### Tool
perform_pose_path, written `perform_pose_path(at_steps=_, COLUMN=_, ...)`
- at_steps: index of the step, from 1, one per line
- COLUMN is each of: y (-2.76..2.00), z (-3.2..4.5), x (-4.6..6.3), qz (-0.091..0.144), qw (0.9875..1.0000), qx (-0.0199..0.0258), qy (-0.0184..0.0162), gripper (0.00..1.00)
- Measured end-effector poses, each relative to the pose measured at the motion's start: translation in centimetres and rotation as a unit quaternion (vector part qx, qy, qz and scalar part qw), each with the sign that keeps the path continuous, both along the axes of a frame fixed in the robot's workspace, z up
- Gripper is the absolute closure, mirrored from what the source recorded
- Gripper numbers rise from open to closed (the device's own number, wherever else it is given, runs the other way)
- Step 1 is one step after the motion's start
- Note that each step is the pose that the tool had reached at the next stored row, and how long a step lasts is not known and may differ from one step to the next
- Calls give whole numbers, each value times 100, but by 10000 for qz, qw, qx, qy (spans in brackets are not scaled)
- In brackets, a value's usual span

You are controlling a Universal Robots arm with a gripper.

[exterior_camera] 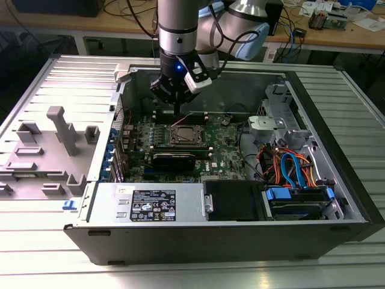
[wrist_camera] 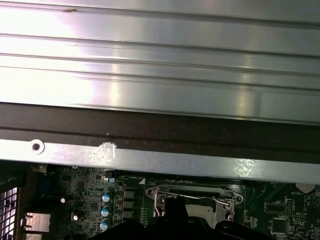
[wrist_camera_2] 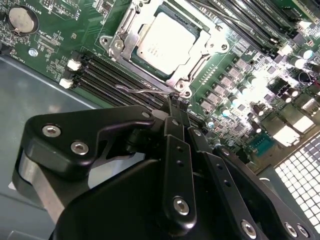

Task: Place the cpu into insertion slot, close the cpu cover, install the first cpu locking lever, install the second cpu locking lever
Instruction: 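Install the first cpu locking lever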

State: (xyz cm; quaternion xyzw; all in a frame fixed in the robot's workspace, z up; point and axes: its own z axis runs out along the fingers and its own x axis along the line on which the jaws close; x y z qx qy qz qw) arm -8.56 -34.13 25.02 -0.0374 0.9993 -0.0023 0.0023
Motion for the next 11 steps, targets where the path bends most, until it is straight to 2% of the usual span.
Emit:
perform_pose_path(at_steps=2, y=0, z=-1, x=2, qz=-24, qw=10000, qx=1, qy=-1, gripper=89)
perform_pose_path(at_steps=5, y=0, z=-1, x=11, qz=-221, qw=9998, qx=1, qy=-1, gripper=89)
perform_pose_path(at_steps=11, y=17, z=-38, x=52, qz=-221, qw=9998, qx=0, qy=0, gripper=89)
